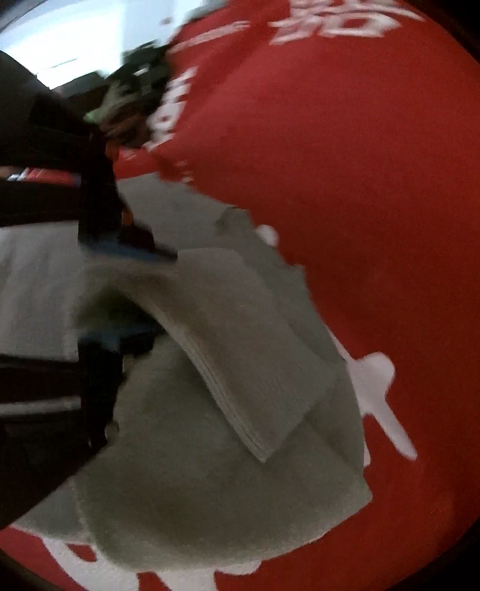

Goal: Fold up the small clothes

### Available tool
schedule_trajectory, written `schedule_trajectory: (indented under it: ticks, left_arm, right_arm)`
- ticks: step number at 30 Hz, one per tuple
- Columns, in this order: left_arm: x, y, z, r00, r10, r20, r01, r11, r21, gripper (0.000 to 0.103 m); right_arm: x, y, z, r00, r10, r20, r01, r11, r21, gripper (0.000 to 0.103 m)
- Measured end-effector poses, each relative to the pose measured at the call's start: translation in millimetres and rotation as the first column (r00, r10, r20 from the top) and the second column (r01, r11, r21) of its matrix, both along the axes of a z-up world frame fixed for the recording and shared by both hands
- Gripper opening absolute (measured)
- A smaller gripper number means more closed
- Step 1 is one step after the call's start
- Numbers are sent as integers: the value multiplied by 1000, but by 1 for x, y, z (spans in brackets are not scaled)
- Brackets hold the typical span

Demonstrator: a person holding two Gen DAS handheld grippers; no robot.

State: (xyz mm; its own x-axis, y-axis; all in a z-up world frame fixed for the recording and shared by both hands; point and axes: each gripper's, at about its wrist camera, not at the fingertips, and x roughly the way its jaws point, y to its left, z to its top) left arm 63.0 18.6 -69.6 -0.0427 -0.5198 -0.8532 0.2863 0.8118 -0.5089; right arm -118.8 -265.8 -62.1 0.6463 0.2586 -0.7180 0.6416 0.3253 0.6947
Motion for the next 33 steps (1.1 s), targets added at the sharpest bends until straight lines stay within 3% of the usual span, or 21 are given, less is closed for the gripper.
schedule_trajectory:
  ticks: [3,6,9,10,12,16,19,20,21,22,23,26,27,28,30,33]
  left_arm:
    - [8,2,-13,996,0,-94,-11,993,-113,85]
    - [11,-1,-24,990,-10,-143,-13,987,-161,85]
    - [7,-7,-34,983,-28,-184,-5,985,-174,85]
    - [6,-8,-36,982,-32,-185,0,985,-172,85]
    - [5,-12,-37,983,-34,-181,3,985,-173,85]
    - [8,-17,-41,982,-18,-188,-15,986,-169,85]
    - [8,-22,-35,988,-17,-151,-4,990,-138,84]
    - [10,-19,-33,991,-20,-131,5,993,-119,66]
    - [10,-22,-32,993,-31,-118,18,994,-108,28]
    - [10,-25,-33,992,-46,-119,35,994,-100,12]
    - [11,-26,-33,992,-48,-116,37,995,-92,8]
    - [11,-24,-15,998,-49,-42,44,993,-106,8]
    - [10,-23,-7,999,-49,-20,46,992,-115,8]
    - [9,-22,0,999,-52,-4,51,991,-122,8]
    - [6,-19,6,998,-65,13,66,991,-119,8]
    - [-3,-15,-6,996,-89,5,89,994,-63,8]
  right_arm:
    - [38,13,10,990,133,46,-131,990,-52,7]
    - [74,48,13,940,332,79,-330,943,-32,7]
    - [79,80,3,895,446,-3,-446,895,-12,13]
    - [75,84,0,894,448,-23,-448,894,-1,23]
    - [60,84,-3,910,415,-15,-414,909,40,41]
    - [12,68,-2,948,319,-17,-316,945,81,41]
    - [-41,45,-1,979,200,-49,-195,976,94,41]
    - [-61,35,-1,988,143,-61,-136,986,99,41]
    - [-78,26,-3,993,93,-70,-86,991,102,41]
    - [-96,16,-4,997,26,-79,-18,995,102,41]
    - [-111,7,-7,995,-50,-86,59,993,107,41]
    - [-141,-16,-23,963,-258,-80,269,948,173,41]
    - [-147,-23,-27,948,-309,-76,318,929,192,30]
    - [-154,-31,-28,928,-363,-83,372,908,191,7]
    - [-150,-41,-19,929,-364,-64,369,914,167,7]
    - [-135,-45,1,974,-221,-59,223,974,36,7]
